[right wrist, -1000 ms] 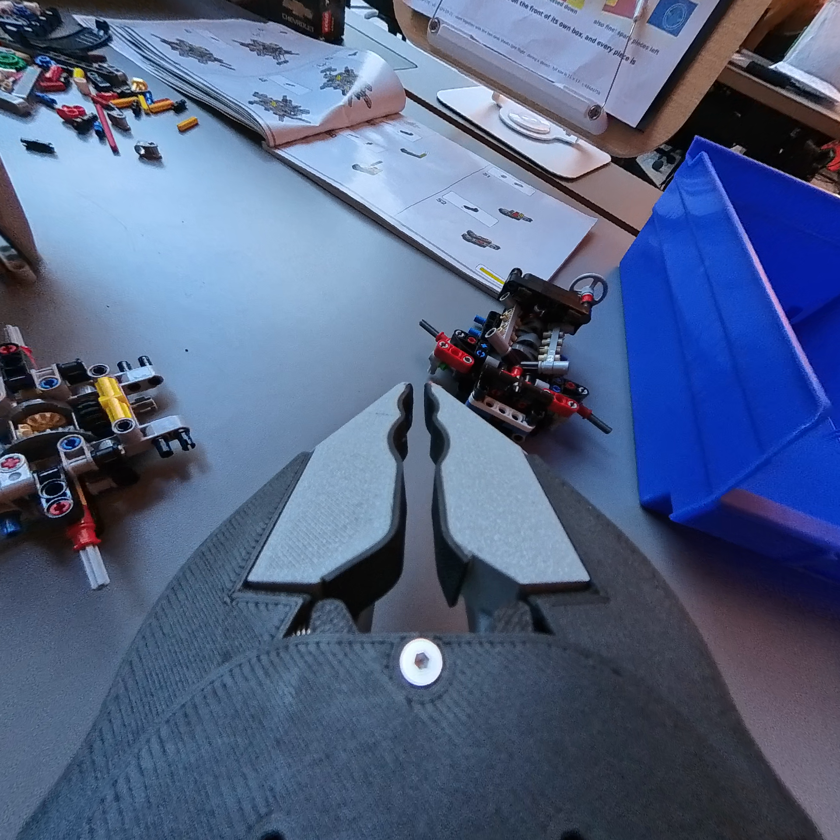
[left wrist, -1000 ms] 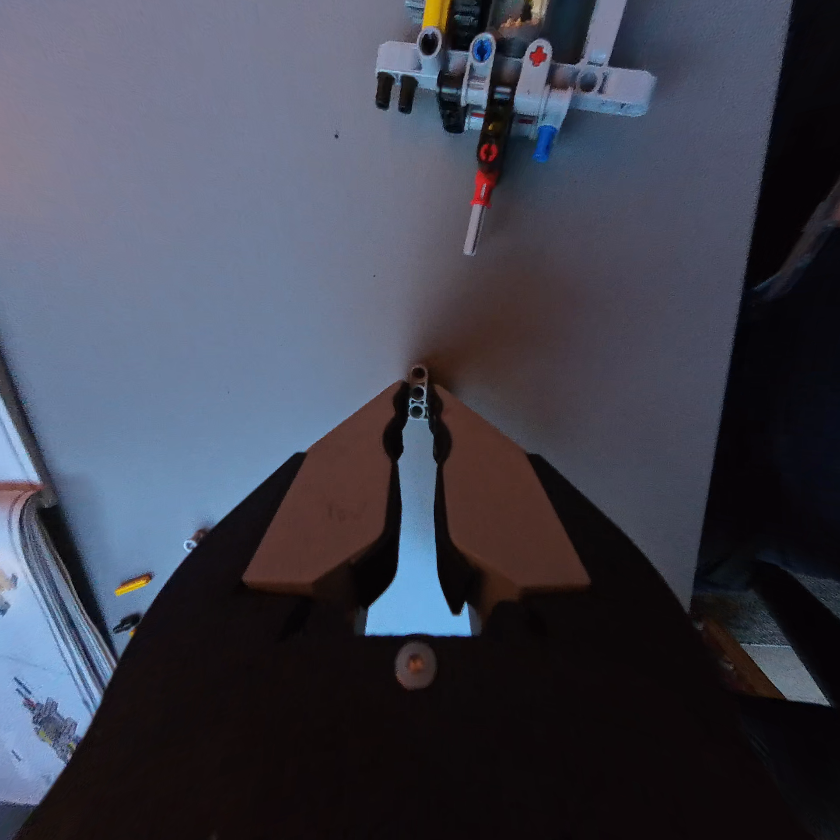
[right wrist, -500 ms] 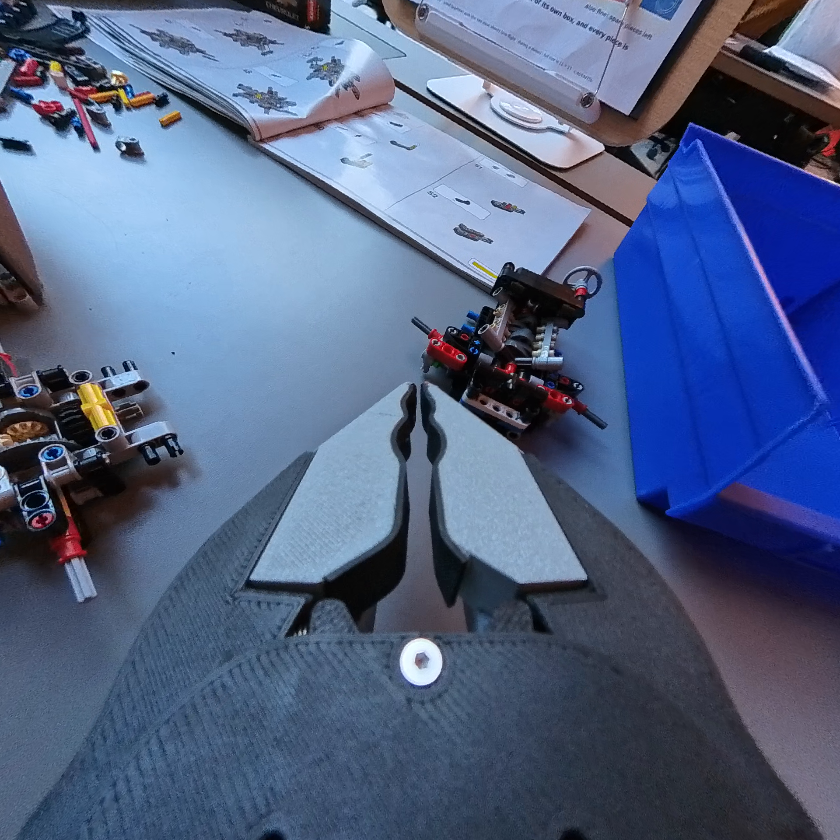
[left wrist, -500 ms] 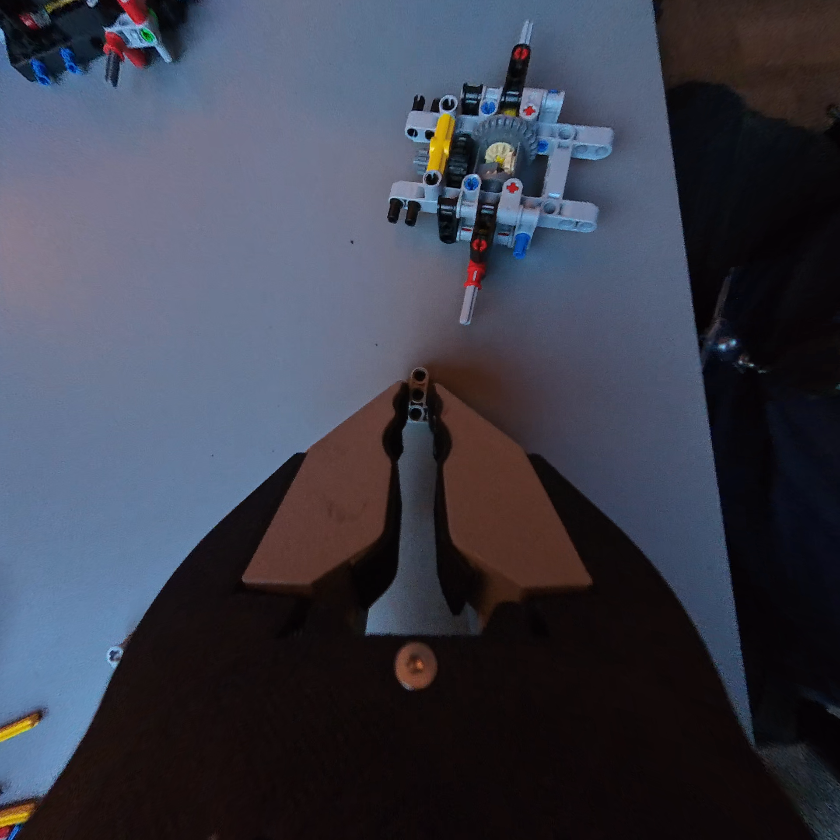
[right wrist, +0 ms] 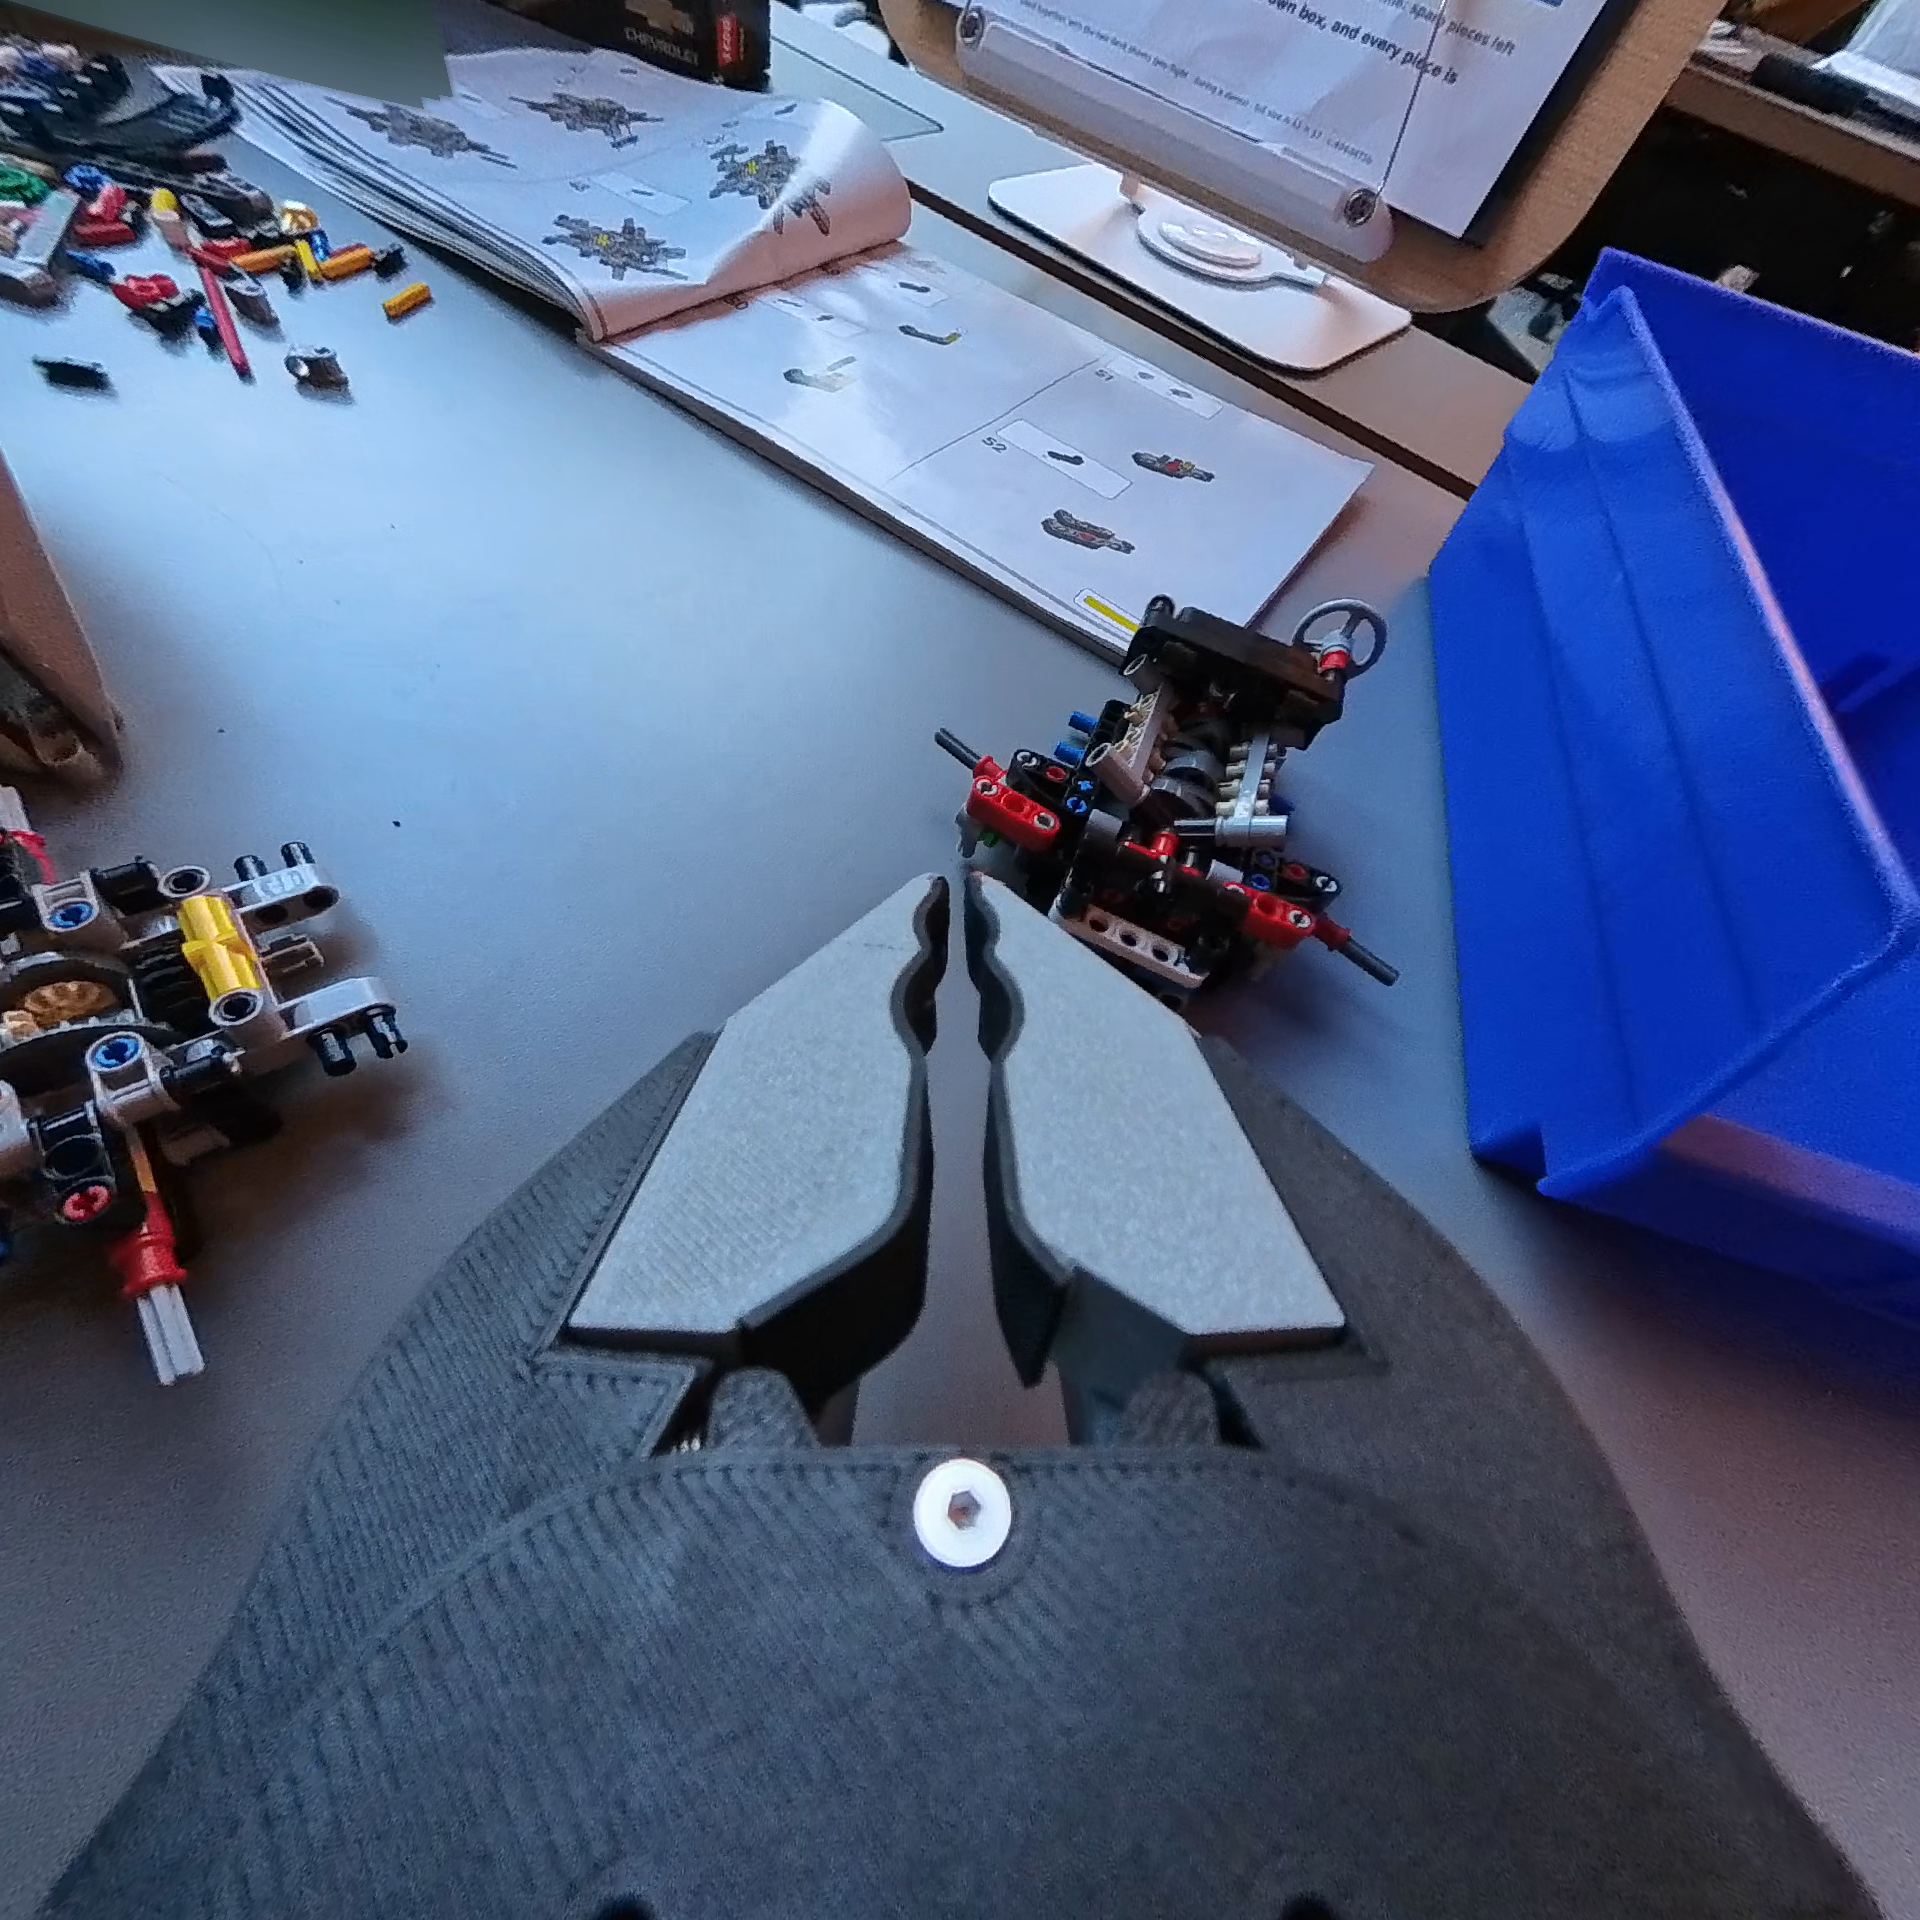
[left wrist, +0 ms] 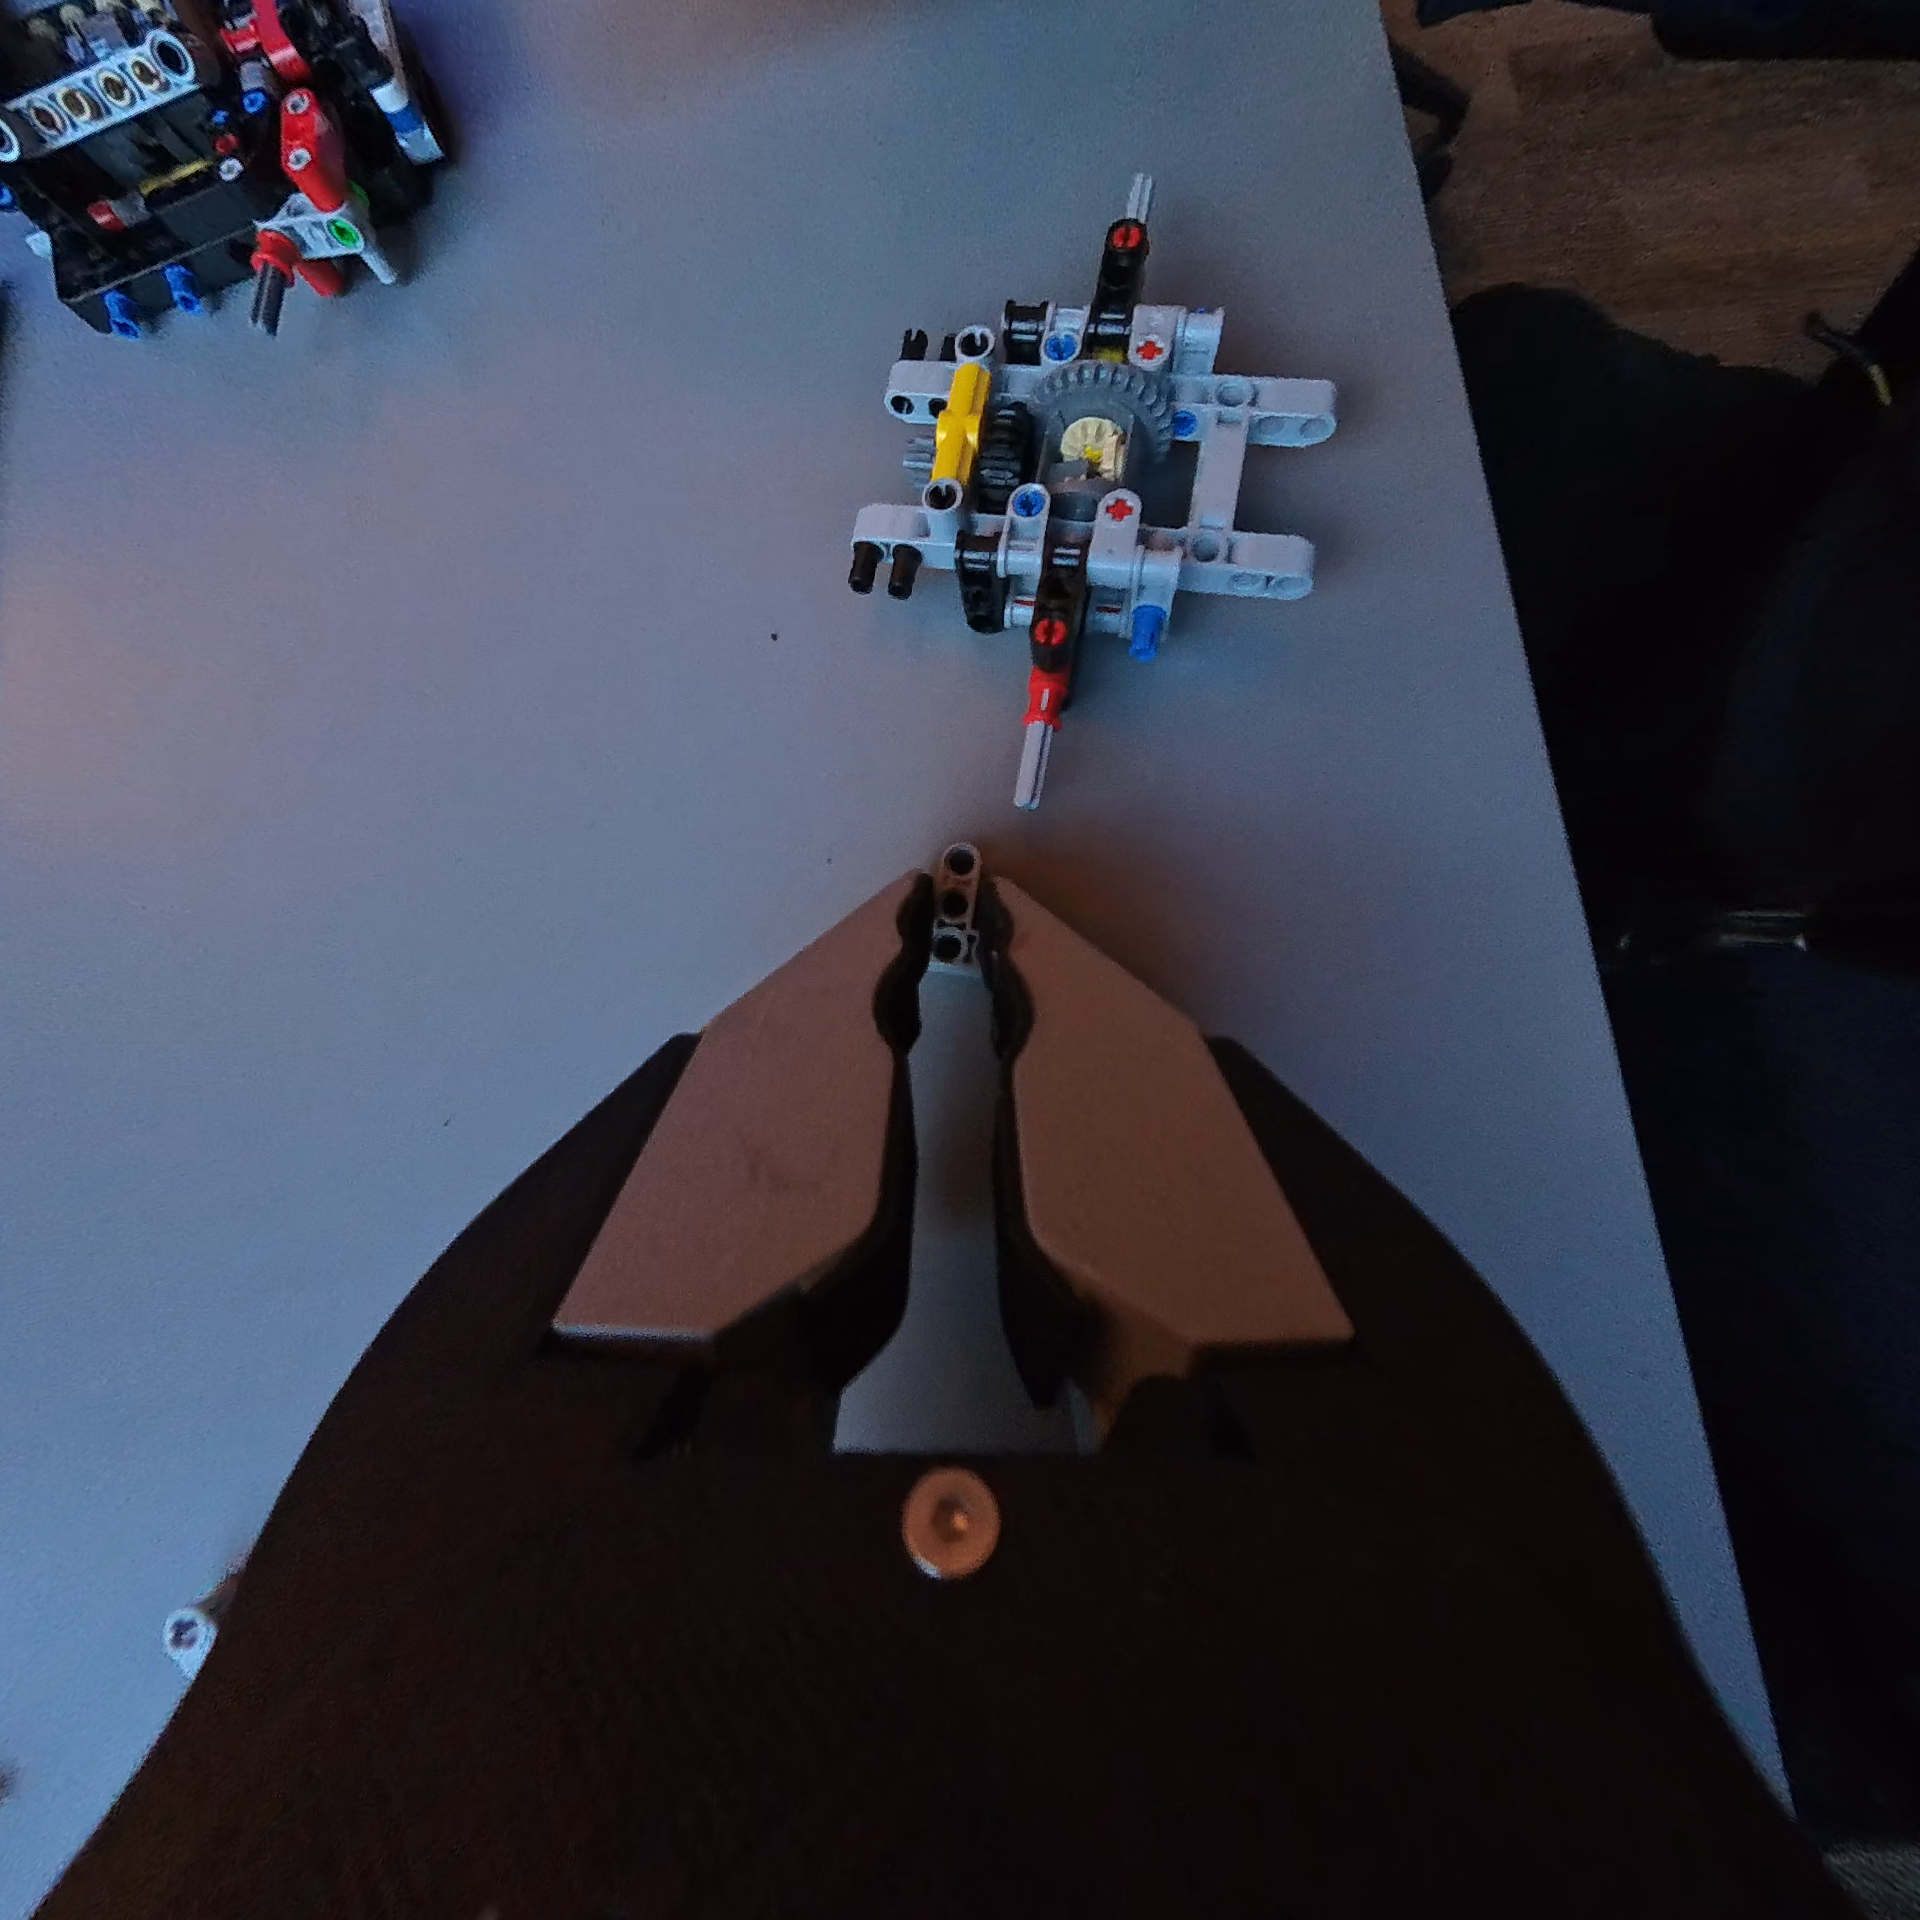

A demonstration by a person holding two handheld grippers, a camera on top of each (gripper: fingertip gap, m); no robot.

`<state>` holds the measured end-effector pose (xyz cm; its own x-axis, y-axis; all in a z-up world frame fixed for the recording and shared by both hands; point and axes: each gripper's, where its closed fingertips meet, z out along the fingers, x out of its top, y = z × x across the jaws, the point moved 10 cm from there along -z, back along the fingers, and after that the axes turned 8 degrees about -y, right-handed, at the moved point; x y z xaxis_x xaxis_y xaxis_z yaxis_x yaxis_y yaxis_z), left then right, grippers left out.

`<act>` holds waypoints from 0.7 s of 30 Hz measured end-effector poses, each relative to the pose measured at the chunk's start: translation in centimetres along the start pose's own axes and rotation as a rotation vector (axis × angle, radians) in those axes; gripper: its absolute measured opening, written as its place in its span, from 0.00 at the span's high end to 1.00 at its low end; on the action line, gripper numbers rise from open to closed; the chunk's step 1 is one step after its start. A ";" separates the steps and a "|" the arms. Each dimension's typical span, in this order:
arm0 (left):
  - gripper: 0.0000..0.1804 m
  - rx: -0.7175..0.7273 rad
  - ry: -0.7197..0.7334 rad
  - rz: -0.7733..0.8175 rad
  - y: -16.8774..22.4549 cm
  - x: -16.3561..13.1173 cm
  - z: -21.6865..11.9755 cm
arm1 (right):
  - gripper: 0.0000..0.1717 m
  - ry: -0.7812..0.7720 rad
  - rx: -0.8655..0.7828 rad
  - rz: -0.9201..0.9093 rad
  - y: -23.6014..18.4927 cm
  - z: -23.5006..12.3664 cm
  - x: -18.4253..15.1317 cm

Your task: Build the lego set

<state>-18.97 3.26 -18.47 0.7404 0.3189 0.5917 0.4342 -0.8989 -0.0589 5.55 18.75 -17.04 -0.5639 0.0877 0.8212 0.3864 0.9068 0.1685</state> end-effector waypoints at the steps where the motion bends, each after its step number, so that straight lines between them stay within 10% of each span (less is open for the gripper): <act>1: 0.97 -0.003 0.004 0.000 0.0 0.0 0.1 | 1.00 0.003 0.005 0.007 0.1 0.0 0.0; 21: 0.84 0.001 0.018 -0.040 -0.3 0.3 0.3 | 0.99 -0.011 -0.023 -0.004 0.2 0.2 0.0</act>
<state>-18.66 3.72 -18.53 0.7134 0.3488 0.6078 0.4633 -0.8855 -0.0355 5.49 18.96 -17.08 -0.5733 0.0885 0.8146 0.4004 0.8976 0.1843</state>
